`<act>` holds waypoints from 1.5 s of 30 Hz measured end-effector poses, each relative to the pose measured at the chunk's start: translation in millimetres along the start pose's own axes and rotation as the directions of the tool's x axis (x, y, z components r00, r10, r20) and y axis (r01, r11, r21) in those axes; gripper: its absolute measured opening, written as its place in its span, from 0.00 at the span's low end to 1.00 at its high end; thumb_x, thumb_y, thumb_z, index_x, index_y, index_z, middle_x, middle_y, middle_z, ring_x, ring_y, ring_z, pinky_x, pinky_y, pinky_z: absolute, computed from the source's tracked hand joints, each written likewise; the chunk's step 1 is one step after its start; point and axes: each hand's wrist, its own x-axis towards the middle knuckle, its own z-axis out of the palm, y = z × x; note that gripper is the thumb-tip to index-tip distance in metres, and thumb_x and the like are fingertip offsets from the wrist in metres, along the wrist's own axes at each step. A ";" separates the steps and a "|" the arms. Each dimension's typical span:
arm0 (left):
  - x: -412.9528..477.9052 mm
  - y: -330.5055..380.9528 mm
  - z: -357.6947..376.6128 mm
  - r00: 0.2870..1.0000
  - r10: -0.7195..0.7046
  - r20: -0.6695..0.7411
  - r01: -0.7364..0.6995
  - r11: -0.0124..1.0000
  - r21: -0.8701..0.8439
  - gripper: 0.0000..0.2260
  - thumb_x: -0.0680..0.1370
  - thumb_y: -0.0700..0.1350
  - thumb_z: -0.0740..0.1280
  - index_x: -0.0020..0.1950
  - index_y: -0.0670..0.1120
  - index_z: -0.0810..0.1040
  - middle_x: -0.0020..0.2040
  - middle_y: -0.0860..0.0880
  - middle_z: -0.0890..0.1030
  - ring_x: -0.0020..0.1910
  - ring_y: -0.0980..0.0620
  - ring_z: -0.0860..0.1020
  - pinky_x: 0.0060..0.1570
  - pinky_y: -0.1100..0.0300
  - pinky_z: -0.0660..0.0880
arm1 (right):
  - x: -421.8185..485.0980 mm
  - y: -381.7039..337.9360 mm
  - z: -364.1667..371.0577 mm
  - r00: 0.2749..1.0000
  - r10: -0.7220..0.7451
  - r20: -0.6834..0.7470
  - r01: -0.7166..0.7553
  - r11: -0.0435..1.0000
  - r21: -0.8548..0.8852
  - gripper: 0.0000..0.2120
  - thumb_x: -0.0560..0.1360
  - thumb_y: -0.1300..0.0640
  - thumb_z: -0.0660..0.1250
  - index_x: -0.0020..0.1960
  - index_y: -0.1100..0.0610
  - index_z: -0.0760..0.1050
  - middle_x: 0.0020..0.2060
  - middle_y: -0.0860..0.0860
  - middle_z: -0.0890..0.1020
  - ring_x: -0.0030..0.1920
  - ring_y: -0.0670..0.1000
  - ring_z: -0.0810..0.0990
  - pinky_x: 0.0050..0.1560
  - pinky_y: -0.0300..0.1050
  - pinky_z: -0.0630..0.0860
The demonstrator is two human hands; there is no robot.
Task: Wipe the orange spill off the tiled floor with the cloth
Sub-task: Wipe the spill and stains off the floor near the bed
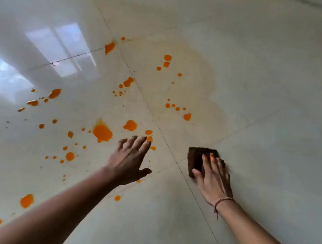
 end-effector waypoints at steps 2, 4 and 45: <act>27.6 -17.7 22.3 0.999 -0.037 -0.039 0.038 0.999 0.033 0.39 0.77 0.66 0.57 0.79 0.47 0.47 0.79 0.46 0.49 0.78 0.43 0.47 0.74 0.45 0.48 | 25.9 -5.5 27.9 0.996 0.064 -0.066 -0.056 0.992 0.111 0.34 0.78 0.36 0.44 0.78 0.54 0.56 0.78 0.55 0.55 0.77 0.55 0.52 0.73 0.54 0.51; 48.7 -40.1 36.1 0.996 -0.052 -0.073 0.057 0.996 0.075 0.38 0.77 0.66 0.56 0.79 0.46 0.49 0.79 0.45 0.50 0.78 0.43 0.47 0.74 0.44 0.47 | 46.6 -21.1 52.5 0.979 0.084 -0.184 -0.049 0.981 0.185 0.36 0.76 0.38 0.43 0.74 0.58 0.65 0.76 0.58 0.61 0.75 0.59 0.58 0.71 0.57 0.56; 90.5 -139.4 40.0 0.978 -0.161 0.132 0.141 0.979 0.148 0.59 0.60 0.68 0.74 0.79 0.51 0.44 0.80 0.47 0.46 0.78 0.48 0.49 0.72 0.41 0.39 | 76.7 -170.4 112.4 0.895 -0.254 -0.365 0.255 0.966 -0.046 0.26 0.78 0.48 0.51 0.74 0.52 0.65 0.74 0.55 0.65 0.75 0.55 0.62 0.70 0.62 0.56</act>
